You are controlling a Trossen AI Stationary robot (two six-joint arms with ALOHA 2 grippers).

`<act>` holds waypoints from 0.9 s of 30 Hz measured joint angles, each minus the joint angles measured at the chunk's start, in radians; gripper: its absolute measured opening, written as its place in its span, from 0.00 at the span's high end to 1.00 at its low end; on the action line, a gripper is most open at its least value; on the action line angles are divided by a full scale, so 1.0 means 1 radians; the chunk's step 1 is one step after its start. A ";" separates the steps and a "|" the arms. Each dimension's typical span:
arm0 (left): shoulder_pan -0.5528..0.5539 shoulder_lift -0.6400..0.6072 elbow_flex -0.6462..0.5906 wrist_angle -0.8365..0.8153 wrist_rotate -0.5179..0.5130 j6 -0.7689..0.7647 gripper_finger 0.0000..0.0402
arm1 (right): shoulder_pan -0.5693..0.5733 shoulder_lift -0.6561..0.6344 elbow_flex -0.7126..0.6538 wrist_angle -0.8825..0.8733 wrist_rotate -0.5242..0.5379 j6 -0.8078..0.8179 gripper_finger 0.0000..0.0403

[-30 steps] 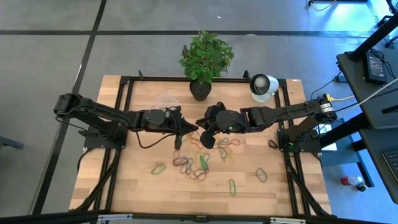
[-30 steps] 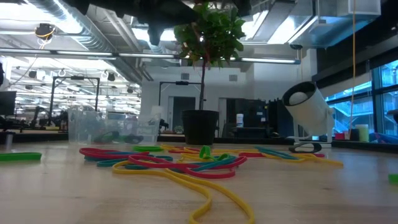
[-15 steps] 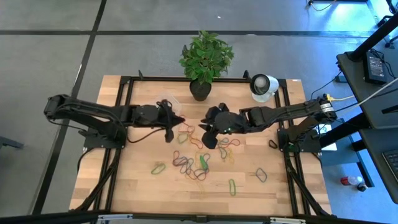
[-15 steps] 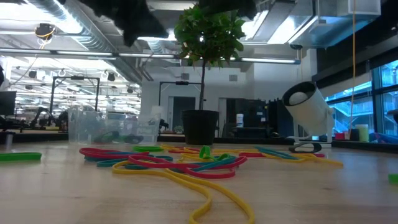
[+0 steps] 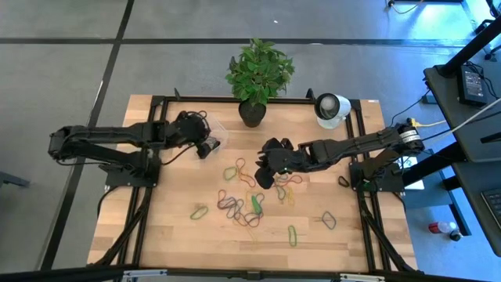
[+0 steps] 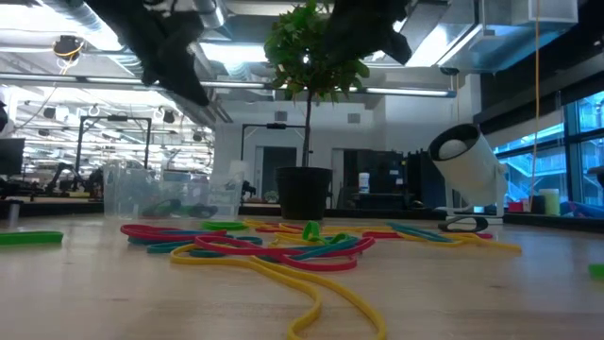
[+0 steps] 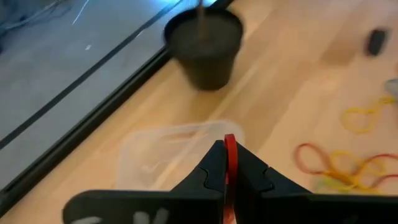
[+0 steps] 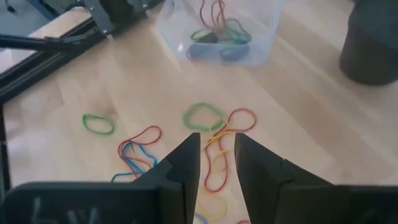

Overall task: Pick and place rubber bands into bin
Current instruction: Put the red rubber band into the transparent bin

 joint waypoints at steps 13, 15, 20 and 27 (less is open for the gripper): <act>0.207 0.177 -0.001 -0.046 0.076 0.029 0.99 | 0.058 0.000 -0.026 0.011 0.000 0.021 0.75; 0.232 0.222 -0.001 -0.045 0.102 0.030 0.99 | 0.065 0.000 -0.026 0.011 0.000 0.021 0.75; 0.291 0.342 -0.001 -0.033 0.194 0.030 0.99 | 0.067 0.000 -0.026 0.011 0.000 0.022 0.75; 0.322 0.442 -0.001 -0.008 0.316 0.004 0.95 | 0.075 0.000 -0.026 0.011 0.002 0.025 0.75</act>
